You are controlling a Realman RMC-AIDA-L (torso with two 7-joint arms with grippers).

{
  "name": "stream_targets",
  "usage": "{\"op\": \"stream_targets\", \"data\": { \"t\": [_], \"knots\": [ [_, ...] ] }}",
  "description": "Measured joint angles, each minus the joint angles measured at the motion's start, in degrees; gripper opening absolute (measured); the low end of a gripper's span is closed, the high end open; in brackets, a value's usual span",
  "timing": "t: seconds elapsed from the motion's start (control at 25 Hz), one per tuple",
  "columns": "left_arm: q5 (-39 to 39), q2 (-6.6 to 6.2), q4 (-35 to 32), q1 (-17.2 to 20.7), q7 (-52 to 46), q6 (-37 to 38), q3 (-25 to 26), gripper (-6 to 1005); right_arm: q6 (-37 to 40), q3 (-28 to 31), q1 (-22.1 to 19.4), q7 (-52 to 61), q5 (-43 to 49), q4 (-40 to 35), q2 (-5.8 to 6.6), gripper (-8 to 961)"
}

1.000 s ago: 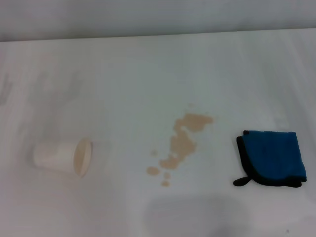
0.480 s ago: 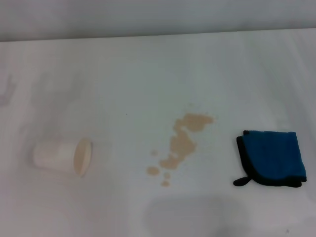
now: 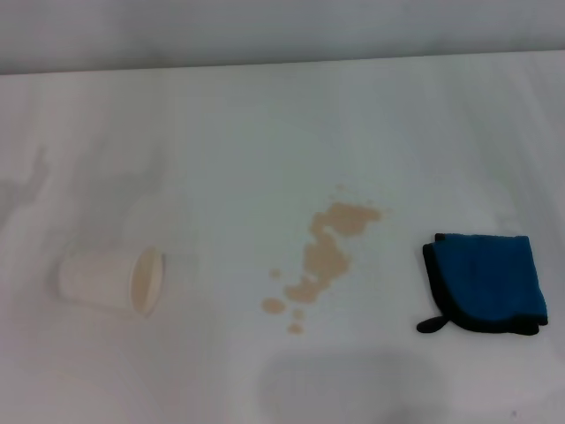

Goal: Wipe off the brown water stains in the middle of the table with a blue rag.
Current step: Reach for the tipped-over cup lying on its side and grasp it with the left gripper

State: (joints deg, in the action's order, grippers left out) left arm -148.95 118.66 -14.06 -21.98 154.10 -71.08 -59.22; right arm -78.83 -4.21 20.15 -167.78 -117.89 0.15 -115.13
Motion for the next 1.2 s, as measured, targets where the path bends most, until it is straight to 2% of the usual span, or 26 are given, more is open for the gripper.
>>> {"op": "stream_targets", "data": {
  "t": [0.04,0.08,0.12,0.16,0.28,0.4,0.44,0.48,0.6,0.72,0.88,1.0,1.2],
  "knots": [
    [2.2,-0.16,-2.4,1.6,-2.6,0.0,0.0,860,0.1,0.0,0.0,0.0,0.0,-0.2,0.00,870],
    [2.2,-0.16,-2.4,1.6,-2.6,0.0,0.0,860,0.1,0.0,0.0,0.0,0.0,-0.3,0.00,870],
    [6.6,-0.69,-7.5,4.4,-8.5,0.3,0.0,860,0.1,0.0,0.0,0.0,0.0,-0.3,0.00,870],
    [7.7,-0.89,-8.8,5.1,-10.0,0.3,0.0,860,0.2,0.0,0.0,0.0,0.0,-0.3,-0.01,870],
    [14.7,-2.58,-17.1,9.1,-21.1,0.4,0.4,861,0.4,0.0,-0.1,0.0,0.0,-0.3,-0.01,870],
    [19.2,-4.47,-23.9,11.5,-29.7,0.4,0.5,860,0.5,0.0,-0.1,0.0,0.0,-0.3,0.01,870],
    [19.2,-4.47,-23.9,11.5,-29.7,0.4,0.5,860,0.6,0.0,-0.1,0.0,0.0,-0.3,0.04,870],
    [23.8,-6.35,-28.8,12.9,-36.8,0.4,1.1,860,0.8,0.0,-0.1,0.0,0.0,-0.3,0.06,870],
    [32.0,-8.29,-34.1,13.4,-47.3,0.2,4.2,860,1.1,0.0,0.0,0.0,0.0,-0.2,0.00,870],
    [43.2,-9.12,-39.2,12.7,-57.1,-0.5,9.1,861,0.9,0.0,-0.1,0.0,0.0,0.1,-0.10,870],
    [57.4,-9.05,-43.7,9.8,-64.8,-1.4,13.1,860,0.9,-0.1,-0.2,0.0,0.0,0.1,-0.10,870],
    [64.0,-9.55,-44.6,6.9,-68.5,-3.8,13.8,860,1.1,0.1,-0.4,0.0,0.0,-0.2,-0.06,870],
    [76.1,-11.39,-45.9,0.8,-76.5,-9.7,13.9,861,0.9,0.1,-0.5,0.1,0.0,-0.2,-0.03,869]
  ]
}}
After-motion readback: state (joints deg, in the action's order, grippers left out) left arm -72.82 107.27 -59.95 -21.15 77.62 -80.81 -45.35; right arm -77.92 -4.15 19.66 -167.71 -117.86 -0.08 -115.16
